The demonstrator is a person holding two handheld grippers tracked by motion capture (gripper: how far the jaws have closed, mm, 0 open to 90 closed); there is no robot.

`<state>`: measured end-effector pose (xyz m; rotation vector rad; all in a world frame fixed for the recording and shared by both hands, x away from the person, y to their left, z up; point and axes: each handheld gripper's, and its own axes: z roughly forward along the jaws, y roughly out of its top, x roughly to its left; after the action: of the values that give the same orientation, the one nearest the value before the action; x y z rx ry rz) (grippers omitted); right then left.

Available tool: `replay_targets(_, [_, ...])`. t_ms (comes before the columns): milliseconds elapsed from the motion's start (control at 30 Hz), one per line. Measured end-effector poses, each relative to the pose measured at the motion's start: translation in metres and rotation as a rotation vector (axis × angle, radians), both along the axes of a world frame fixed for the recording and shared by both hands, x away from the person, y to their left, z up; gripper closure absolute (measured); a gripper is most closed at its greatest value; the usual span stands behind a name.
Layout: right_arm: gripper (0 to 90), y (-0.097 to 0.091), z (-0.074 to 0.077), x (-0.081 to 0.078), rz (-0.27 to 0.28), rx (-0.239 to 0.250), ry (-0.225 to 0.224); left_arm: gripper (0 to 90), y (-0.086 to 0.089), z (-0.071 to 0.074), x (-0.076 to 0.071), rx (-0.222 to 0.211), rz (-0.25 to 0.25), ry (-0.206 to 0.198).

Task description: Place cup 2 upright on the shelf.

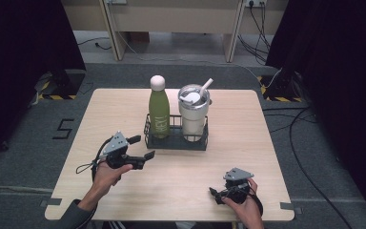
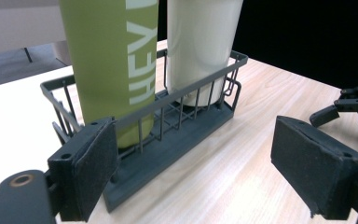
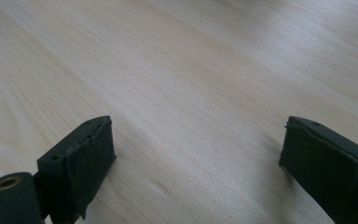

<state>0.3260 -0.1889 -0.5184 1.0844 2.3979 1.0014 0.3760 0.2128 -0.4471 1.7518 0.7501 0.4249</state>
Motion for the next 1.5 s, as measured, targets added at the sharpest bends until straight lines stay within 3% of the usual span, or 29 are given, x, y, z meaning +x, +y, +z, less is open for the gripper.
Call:
replay_targets(433, [10.0,0.0,0.0,0.0,0.0,0.0,0.0,14.8,0.011,-0.013,-0.012,0.019,-0.006,0.01])
replay_targets(933, [10.0,0.0,0.0,0.0,0.001,-0.001,-0.001,14.7,0.022,-0.035,-0.024,0.04,-0.009,0.054])
replay_targets(1500, [10.0,0.0,0.0,0.0,0.0,-0.001,-0.002,14.8,0.023,-0.059,-0.041,0.132,-0.041,0.111])
